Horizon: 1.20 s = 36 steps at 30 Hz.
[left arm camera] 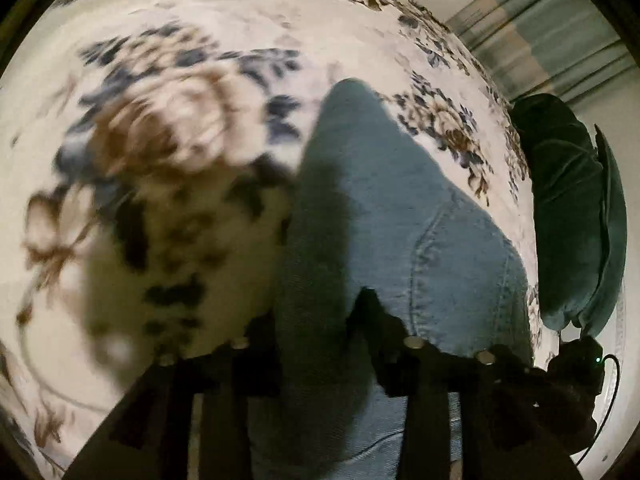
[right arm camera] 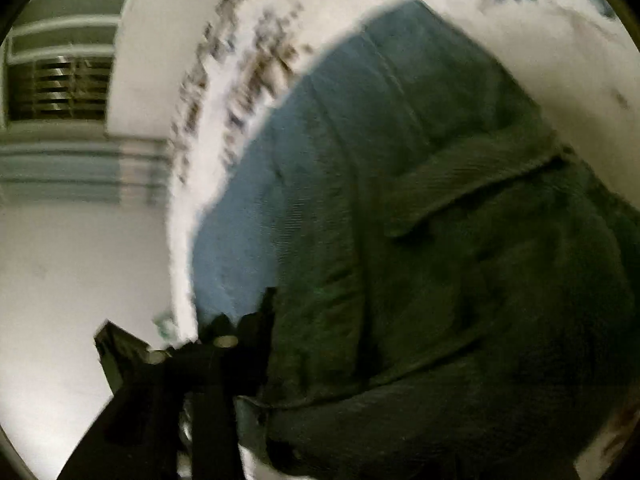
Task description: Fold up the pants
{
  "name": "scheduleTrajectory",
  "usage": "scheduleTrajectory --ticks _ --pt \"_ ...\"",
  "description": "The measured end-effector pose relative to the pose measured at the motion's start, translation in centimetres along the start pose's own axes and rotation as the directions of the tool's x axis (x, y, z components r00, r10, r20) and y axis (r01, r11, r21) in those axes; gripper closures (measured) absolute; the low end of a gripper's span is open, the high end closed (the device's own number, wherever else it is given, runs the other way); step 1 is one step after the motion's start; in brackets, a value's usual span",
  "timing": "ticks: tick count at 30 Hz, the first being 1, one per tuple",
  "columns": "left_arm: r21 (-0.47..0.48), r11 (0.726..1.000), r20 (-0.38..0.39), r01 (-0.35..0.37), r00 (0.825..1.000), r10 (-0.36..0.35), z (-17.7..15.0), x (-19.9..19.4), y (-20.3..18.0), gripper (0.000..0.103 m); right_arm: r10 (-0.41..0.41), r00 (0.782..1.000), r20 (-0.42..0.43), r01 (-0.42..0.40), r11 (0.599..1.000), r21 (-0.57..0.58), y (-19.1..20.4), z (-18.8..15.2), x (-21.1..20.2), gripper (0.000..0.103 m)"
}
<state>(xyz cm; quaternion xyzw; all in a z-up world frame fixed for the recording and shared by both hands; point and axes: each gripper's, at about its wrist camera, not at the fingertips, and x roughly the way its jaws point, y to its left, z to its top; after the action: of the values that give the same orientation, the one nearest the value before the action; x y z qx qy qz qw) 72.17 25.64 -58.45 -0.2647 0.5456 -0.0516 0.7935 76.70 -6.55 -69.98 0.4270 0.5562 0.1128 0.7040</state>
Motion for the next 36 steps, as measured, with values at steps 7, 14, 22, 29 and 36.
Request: scheduleTrajectory --ticks 7,14,22,29,36 --pt "0.034 0.998 0.011 -0.062 0.998 0.061 -1.7 -2.6 0.5 0.057 -0.124 0.992 0.015 0.124 0.991 -0.054 -1.7 -1.7 -3.8 0.042" --pt "0.176 0.955 0.087 -0.239 0.970 0.227 -2.5 -5.8 -4.3 0.060 -0.374 0.923 0.094 0.385 0.899 -0.209 3.9 -1.6 -5.1 0.031" --pt "0.261 0.902 0.172 -0.344 0.936 0.307 -5.1 -10.9 -10.6 0.009 -0.566 0.752 0.338 0.657 0.685 -0.314 10.3 -5.5 -10.5 0.000" --pt "0.272 0.867 0.277 -0.417 0.897 0.344 -7.7 -17.2 -15.1 0.008 -0.541 0.695 0.474 0.708 0.631 -0.316 14.1 -9.5 -18.5 0.000" --pt "0.267 0.865 0.352 -0.425 0.879 0.322 -12.5 -25.7 -19.5 0.008 -0.483 0.696 0.532 0.694 0.644 -0.323 17.3 -14.6 -27.6 0.000"
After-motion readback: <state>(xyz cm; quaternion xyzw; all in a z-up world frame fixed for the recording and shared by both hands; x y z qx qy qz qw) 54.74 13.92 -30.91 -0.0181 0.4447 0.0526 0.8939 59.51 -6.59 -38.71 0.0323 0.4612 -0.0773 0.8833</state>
